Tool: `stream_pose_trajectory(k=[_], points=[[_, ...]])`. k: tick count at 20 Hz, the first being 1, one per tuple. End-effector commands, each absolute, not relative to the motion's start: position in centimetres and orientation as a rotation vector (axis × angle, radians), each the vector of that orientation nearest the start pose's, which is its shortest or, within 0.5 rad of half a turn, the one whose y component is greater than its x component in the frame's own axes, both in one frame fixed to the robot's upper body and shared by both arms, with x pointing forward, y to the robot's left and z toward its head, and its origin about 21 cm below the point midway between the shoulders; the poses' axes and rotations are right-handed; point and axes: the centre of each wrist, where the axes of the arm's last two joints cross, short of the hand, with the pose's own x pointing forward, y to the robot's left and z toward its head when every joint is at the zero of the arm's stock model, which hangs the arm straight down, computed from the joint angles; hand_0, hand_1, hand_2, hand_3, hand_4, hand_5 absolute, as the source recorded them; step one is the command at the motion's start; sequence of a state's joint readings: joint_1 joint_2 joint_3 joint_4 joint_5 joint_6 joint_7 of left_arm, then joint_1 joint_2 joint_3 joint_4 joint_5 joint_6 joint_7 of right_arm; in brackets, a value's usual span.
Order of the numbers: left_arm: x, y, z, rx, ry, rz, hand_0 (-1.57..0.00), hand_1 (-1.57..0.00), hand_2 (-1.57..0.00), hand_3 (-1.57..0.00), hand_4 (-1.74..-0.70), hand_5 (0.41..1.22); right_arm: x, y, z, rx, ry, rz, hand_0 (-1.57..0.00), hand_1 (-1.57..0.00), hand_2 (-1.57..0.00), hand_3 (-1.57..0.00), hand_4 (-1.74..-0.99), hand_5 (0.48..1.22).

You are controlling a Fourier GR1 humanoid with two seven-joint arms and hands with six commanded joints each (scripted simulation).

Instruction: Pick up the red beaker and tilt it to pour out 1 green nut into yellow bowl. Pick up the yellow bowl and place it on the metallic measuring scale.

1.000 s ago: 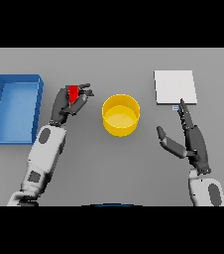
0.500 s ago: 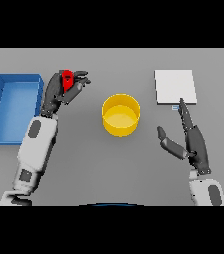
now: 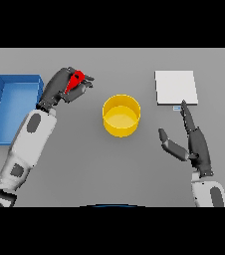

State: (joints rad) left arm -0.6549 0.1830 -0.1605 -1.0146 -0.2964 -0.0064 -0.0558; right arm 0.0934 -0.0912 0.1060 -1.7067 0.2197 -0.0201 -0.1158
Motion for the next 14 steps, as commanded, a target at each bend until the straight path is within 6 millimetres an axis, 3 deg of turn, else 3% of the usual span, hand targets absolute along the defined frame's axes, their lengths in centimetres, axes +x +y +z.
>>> stream_pose_trajectory(k=[1, 4, 11, 12, 14], points=[[39.3, 17.3, 6.6, 0.283, -1.637, -0.811, -1.57, -1.57, -1.57, -1.57, -1.74, 1.125, 22.6, -22.9, 1.4, -0.177, -1.717, 0.299, 0.0, 0.0, 0.0, 0.0, -1.186, 0.66], [39.8, 15.8, 8.3, 0.382, -1.607, -1.012, -1.57, -1.57, -1.57, -1.57, -1.74, 1.134, 22.9, -22.5, 1.5, -0.174, -1.71, 0.304, 0.0, 0.0, 0.0, 0.0, -1.178, 0.667], [40.0, 11.9, 9.7, 0.657, -1.453, -1.506, -1.57, -1.57, -1.57, -1.57, -1.74, 1.197, 22.7, -22.5, 1.5, -0.149, -1.706, 0.279, 0.0, 0.0, 0.0, 0.0, -1.187, 0.676], [40.0, 11.5, 9.7, 0.686, -1.409, -1.578, -1.57, -1.57, -1.57, -1.57, -1.69, 1.202, 22.7, -22.6, 1.6, -0.149, -1.704, 0.273, 0.0, 0.0, 0.0, 0.0, -1.191, 0.675], [40.4, 10.9, 10.3, 0.765, -1.356, -1.717, -1.57, -1.57, -1.57, -1.44, -1.7, 1.209, 22.7, -22.4, 1.7, -0.142, -1.706, 0.259, 0.0, 0.0, 0.0, 0.0, -1.191, 0.675]])
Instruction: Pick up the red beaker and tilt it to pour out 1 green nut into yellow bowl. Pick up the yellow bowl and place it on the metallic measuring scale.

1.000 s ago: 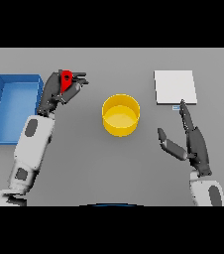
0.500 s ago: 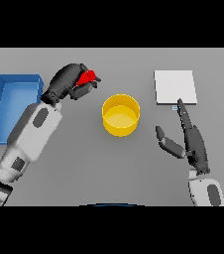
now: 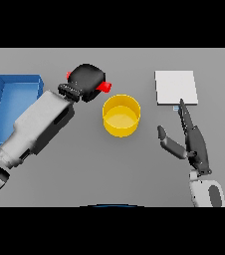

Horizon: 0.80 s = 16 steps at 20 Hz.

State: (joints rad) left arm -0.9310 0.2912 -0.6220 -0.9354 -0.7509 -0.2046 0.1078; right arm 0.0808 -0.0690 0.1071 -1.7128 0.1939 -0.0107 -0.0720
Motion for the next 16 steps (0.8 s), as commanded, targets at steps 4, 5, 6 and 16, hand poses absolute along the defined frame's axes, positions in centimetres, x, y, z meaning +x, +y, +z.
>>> stream_pose_trajectory(k=[4, 5, 6, 16], points=[[41.2, 9.2, 11.8, 0.872, -1.258, -1.958, -1.57, -1.57, -1.57, -1.33, -1.72, 1.216, 22.5, -22.4, 1.3, -0.111, -1.687, 0.226, 0.0, 0.0, 0.0, 0.0, -1.202, 0.651], [41.1, 9.0, 11.8, 0.883, -1.247, -2.012, -1.57, -1.57, -1.57, -1.29, -1.72, 1.217, 22.4, -22.2, 1.2, -0.109, -1.685, 0.222, 0.0, 0.0, 0.0, 0.0, -1.206, 0.639], [41.2, 8.6, 11.7, 0.883, -1.224, -2.067, -1.57, -1.57, -1.57, -1.35, -1.72, 1.218, 22.3, -22.5, 1.1, -0.106, -1.681, 0.214, 0.0, 0.0, 0.0, 0.0, -1.212, 0.631], [41.1, 5.3, 12.3, 1.116, -1.08, -2.509, -1.57, -1.57, -1.57, -1.55, -1.74, 1.221, 22.8, -22.1, 1.4, -0.17, -1.722, 0.228, 0.0, 0.0, 0.0, 0.0, -1.16, 0.569]])
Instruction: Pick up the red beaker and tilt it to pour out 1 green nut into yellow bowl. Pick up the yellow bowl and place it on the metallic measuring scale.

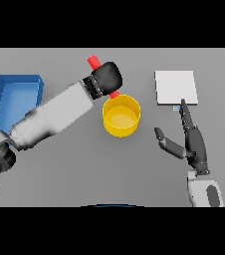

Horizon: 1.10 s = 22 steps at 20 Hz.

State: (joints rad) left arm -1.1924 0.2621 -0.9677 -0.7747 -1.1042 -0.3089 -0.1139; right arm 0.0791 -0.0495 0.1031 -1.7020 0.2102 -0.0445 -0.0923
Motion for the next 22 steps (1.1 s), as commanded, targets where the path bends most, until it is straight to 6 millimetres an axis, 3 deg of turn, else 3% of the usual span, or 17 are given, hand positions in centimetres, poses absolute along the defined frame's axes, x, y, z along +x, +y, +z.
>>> stream_pose_trajectory(k=[1, 10, 14, 15, 18, 22], points=[[41.1, 5.1, 12.4, -1.271, 1.172, 2.819, -1.57, -1.57, -1.57, -1.55, -1.74, 1.221, 22.6, -22.4, 1.2, -0.162, -1.723, 0.223, 0.0, 0.0, 0.0, 0.0, -1.152, 0.567], [40.8, 3.6, 12.2, -1.246, 0.85, 2.635, -1.57, -1.57, -1.57, -1.57, -1.73, 1.221, 22.2, -22.2, 1.0, -0.152, -1.722, 0.217, 0.0, 0.0, 0.0, 0.0, -1.135, 0.58], [40.7, 1.7, 14.4, -1.271, 0.755, 2.496, -1.57, -1.57, -1.57, -1.57, -1.73, 1.221, 22.2, -22.4, 1.2, -0.171, -1.723, 0.214, 0.0, 0.0, 0.0, 0.0, -1.133, 0.575], [40.9, 1.4, 15.3, -1.274, 0.737, 2.482, -1.57, -1.57, -1.57, -1.57, -1.73, 1.221, 22.1, -22.4, 1.5, -0.175, -1.734, 0.214, 0.0, 0.0, 0.0, 0.0, -1.138, 0.572], [42.3, 1.0, 21.0, -1.386, 0.693, 2.391, -1.57, -1.57, -1.57, -1.57, -1.73, 1.221, 22.1, -21.9, 1.3, -0.166, -1.729, 0.22, 0.0, 0.0, 0.0, 0.0, -1.135, 0.563], [44.7, 3.8, 27.9, -1.644, 0.87, 2.371, -1.57, -1.57, -1.57, -1.57, -1.72, 1.221, 22.6, -22.0, 1.6, -0.148, -1.752, 0.228, 0.0, 0.0, 0.0, 0.0, -1.128, 0.554]])
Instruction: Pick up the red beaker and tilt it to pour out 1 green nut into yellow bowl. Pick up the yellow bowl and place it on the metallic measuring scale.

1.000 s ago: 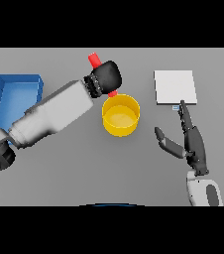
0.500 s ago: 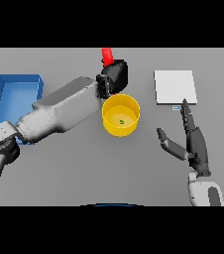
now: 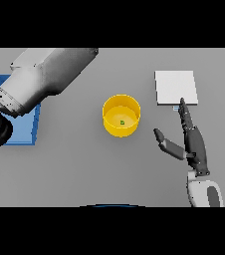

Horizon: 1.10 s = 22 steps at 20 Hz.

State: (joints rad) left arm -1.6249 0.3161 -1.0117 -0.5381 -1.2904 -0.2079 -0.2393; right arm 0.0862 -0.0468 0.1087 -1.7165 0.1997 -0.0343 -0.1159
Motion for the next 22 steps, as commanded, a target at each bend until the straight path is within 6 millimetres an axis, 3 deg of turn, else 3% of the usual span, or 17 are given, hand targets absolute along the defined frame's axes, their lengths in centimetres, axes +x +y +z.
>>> stream_pose_trajectory(k=[1, 2, 5, 8, 10, 12, 14, 19, 22], points=[[45.3, 4.7, 29.5, -1.736, 0.935, 2.383, -1.57, -1.57, -1.57, -1.57, -1.72, 1.221, 22.6, -22.0, 1.7, -0.14, -1.747, 0.223, 0.0, 0.0, 0.0, 0.0, -1.117, 0.554], [45.6, 5.2, 31.4, -1.821, 1.022, 2.403, -1.57, -1.57, -1.57, -1.57, -1.73, 1.221, 22.8, -21.6, 1.5, -0.114, -1.737, 0.215, 0.0, 0.0, 0.0, 0.0, -1.105, 0.559], [47.1, 11.4, 35.3, -2.037, 1.522, 2.547, -1.57, -1.57, -1.57, -1.51, -1.73, 1.221, 23.1, -21.8, 1.4, -0.116, -1.755, 0.242, 0.0, 0.0, 0.0, 0.0, -1.104, 0.576], [48.1, 19.1, 36.0, -2.121, 2.186, 2.572, -1.57, -1.57, -1.57, -1.52, -1.74, 1.221, 23.4, -21.5, 1.3, -0.1, -1.748, 0.244, 0.0, 0.0, 0.0, 0.0, -1.116, 0.582], [48.3, 23.4, 35.2, -2.141, 2.584, 2.457, -1.57, -1.57, -1.57, -1.54, -1.74, 1.221, 23.5, -21.8, 1.4, -0.119, -1.757, 0.255, 0.0, 0.0, 0.0, 0.0, -1.118, 0.595], [48.5, 26.9, 32.1, -2.186, 2.879, 2.335, -1.57, -1.57, -1.57, -1.55, -1.74, 1.221, 23.5, -21.7, 1.3, -0.137, -1.75, 0.276, 0.0, 0.0, 0.0, 0.0, -1.127, 0.606], [48.5, 29.3, 28.4, -2.436, 3.015, 2.186, -1.57, -1.57, -1.57, -1.56, -1.74, 1.221, 23.5, -21.9, 1.3, -0.127, -1.764, 0.296, 0.0, 0.0, 0.0, 0.0, -1.132, 0.621], [47.5, 33.3, 22.2, -2.71, 3.501, 1.546, -1.57, -1.57, -1.57, -1.57, -1.74, 1.221, 23.4, -22.0, 1.5, -0.117, -1.759, 0.311, 0.0, 0.0, 0.0, 0.0, -1.138, 0.648], [46.3, 35.0, 18.2, -2.753, 3.693, 1.307, -1.57, -1.57, -1.57, -1.57, -1.74, 1.221, 23.5, -22.2, 1.4, -0.108, -1.748, 0.304, 0.0, 0.0, 0.0, 0.0, -1.127, 0.664]])
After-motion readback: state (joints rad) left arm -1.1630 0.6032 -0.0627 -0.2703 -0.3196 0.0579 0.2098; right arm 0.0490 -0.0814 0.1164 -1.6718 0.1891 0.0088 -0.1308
